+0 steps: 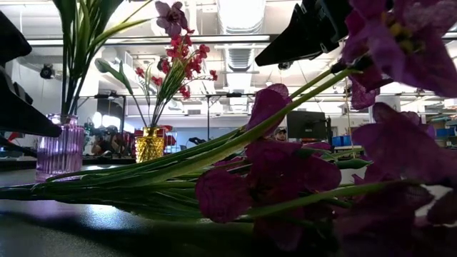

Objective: Sort flowers into vase by color
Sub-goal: Adjust the violet vase, then put the violet flowers into the violet vase

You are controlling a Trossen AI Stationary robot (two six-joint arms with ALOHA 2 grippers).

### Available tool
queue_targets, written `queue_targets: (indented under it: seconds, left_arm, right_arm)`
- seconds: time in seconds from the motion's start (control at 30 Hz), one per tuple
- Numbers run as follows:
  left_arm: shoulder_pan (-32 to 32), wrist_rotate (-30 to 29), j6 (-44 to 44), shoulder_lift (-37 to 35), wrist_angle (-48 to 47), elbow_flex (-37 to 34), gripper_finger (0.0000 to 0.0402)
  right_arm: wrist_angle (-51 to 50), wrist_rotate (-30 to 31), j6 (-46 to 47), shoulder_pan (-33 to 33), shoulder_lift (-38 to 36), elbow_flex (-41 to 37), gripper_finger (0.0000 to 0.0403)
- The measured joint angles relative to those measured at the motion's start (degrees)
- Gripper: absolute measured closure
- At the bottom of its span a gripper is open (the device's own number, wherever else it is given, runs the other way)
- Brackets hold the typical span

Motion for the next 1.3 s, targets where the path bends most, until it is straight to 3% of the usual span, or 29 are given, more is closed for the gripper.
queue_targets:
  seconds: [0.67,0.83,1.07,1.2,1.3]
  left_arm:
    - [5.23,2.77,7.59,-0.13,0.34,0.00,0.0402]
    - [5.12,8.36,11.36,-1.45,0.51,1.22,0.0402]
    - [5.10,18.34,25.29,-3.04,2.13,8.00,0.0402]
    - [5.50,27.22,31.58,-0.86,6.10,11.47,0.0402]
    - [5.73,30.51,34.69,2.93,7.47,13.91,0.0402]
  right_arm:
    - [-0.07,0.00,0.15,0.00,0.00,0.02,0.0390]
    - [-0.09,0.00,0.08,0.00,0.00,0.02,0.0390]
    - [-0.11,-0.02,0.15,0.00,0.00,0.02,0.0390]
    - [-0.11,-0.02,0.17,0.00,0.00,0.01,0.0390]
    - [-0.11,-0.02,0.20,0.00,0.00,0.01,0.0390]
